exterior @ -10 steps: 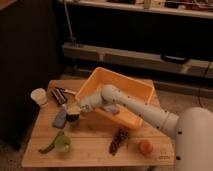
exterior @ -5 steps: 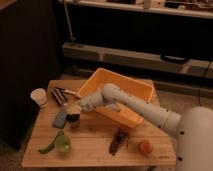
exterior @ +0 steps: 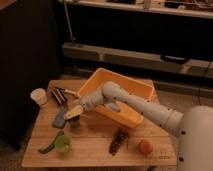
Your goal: Place fork in metal cup
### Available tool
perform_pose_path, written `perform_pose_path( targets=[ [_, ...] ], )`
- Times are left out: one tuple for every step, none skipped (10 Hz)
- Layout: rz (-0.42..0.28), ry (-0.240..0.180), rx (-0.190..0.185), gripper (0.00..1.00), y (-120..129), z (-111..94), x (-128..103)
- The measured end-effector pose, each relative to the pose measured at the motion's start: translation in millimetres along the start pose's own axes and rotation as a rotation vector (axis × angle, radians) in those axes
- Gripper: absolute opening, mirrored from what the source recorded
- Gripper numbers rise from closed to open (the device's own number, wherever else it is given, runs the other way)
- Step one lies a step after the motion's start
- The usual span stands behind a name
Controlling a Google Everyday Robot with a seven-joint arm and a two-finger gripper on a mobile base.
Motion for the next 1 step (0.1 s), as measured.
perform_pose_path(
  targets=[
    [0.012, -0.001, -0.001, 0.8, 0.2, -3.6, -1.4]
  ],
)
